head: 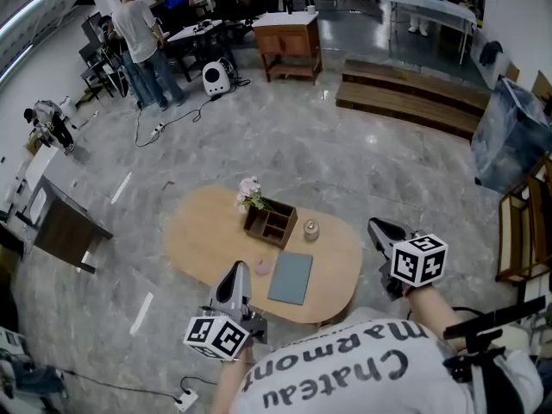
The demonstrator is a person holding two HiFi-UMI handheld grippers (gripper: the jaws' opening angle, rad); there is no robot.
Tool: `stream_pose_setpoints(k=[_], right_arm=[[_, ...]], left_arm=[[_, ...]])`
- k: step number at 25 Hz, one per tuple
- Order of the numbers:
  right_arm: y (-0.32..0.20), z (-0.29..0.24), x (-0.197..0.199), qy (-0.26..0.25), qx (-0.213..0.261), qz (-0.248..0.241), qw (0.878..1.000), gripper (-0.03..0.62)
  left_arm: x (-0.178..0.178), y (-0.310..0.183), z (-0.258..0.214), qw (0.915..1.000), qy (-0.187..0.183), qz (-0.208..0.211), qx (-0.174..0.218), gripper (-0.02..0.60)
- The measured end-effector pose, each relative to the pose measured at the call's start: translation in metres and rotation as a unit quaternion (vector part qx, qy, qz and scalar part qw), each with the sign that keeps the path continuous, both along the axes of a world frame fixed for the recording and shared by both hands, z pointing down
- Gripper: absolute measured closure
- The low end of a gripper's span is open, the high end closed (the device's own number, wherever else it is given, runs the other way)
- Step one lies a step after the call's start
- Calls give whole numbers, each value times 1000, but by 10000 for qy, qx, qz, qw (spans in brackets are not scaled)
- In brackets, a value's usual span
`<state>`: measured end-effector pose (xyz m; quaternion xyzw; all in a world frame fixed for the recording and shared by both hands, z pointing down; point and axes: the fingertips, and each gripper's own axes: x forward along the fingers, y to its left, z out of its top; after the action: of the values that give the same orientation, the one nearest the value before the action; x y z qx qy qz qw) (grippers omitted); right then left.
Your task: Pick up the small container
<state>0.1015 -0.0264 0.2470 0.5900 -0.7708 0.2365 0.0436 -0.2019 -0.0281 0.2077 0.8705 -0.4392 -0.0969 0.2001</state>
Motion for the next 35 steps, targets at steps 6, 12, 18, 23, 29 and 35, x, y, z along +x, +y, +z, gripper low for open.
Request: stream_pose_setpoints(k=[6, 12, 18, 23, 29, 35], right_arm=[[-17, 18, -6, -55, -268, -53, 9996, 580], [-43, 38, -4, -107, -479, -155, 9987, 579], [-83, 55, 1, -136, -628, -361, 9973, 580], [-122, 73, 3, -189, -830, -695, 9939, 580], [-175, 99, 0, -392, -1101, -1291, 9847, 580], [-223, 124, -8, -695, -1341, -1953, 9690, 579]], left_arm=[[7, -21, 20, 9996, 2, 107, -274, 568], [17, -43, 32, 9992, 10, 97, -388, 568], [32, -71, 56, 9979, 44, -36, -646, 568], [53, -101, 67, 9970, 80, -121, -763, 568], [80, -134, 86, 9940, 295, -474, -935, 568], [97, -164, 118, 9867, 273, -962, -1285, 568]])
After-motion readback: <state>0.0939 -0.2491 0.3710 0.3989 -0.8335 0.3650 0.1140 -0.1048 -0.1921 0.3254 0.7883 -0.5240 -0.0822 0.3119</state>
